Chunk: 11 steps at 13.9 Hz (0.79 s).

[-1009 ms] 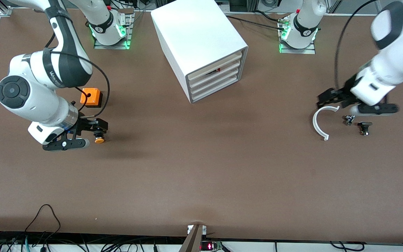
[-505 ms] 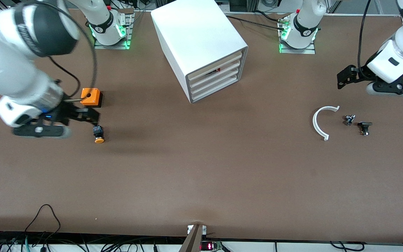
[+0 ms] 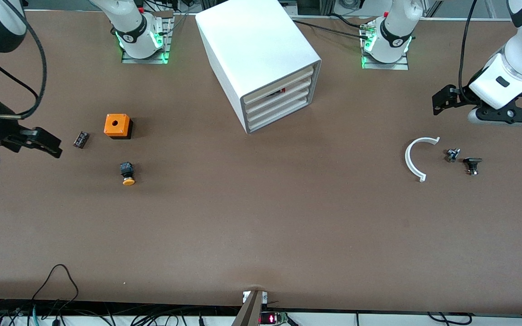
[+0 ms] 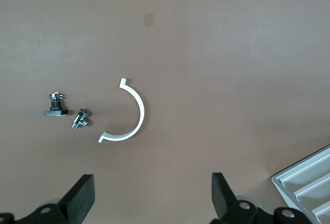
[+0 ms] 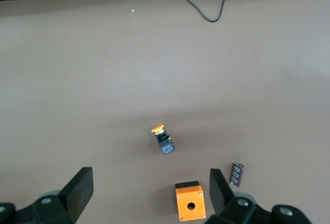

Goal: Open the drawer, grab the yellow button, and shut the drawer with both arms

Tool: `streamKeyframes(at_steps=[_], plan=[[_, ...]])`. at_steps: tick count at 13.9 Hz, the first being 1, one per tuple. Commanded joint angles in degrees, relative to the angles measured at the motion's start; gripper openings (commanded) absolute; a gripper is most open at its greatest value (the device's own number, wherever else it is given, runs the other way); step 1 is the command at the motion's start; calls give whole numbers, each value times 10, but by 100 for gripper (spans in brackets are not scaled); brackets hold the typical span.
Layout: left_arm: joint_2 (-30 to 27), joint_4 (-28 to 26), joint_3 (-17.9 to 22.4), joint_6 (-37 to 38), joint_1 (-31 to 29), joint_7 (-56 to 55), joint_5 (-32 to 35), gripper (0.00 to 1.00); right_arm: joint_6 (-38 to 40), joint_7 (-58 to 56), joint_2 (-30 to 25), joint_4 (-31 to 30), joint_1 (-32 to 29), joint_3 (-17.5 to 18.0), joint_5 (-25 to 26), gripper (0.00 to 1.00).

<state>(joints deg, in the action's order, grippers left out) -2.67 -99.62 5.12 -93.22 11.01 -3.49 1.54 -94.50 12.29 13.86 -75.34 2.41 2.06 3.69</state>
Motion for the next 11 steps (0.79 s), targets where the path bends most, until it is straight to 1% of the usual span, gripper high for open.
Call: streamKeyframes(at_steps=[1, 3, 4, 6, 8, 9, 11], plan=[[11, 30, -3, 17, 3, -6, -2, 100, 22, -12, -15, 2, -21, 4, 5, 100], [11, 34, -11, 18, 3, -6, -2, 100, 38, -29, -14, 4, -22, -21, 8, 100], [11, 35, -18, 18, 3, -6, -2, 100, 44, -55, -16, 3, -22, -35, 6, 100], [12, 43, -30, 18, 3, -6, 2, 100, 99, -95, -19, 2, -23, -60, -2, 100], [12, 43, -33, 18, 3, -13, 3, 100, 111, -96, -26, -3, -22, -64, -3, 100], [12, 43, -33, 18, 3, -13, 3, 100, 107, -97, -38, -21, -22, -63, -3, 100], [13, 44, -33, 18, 3, -13, 3, 100, 77, -97, -76, -77, -22, -62, -3, 100]])
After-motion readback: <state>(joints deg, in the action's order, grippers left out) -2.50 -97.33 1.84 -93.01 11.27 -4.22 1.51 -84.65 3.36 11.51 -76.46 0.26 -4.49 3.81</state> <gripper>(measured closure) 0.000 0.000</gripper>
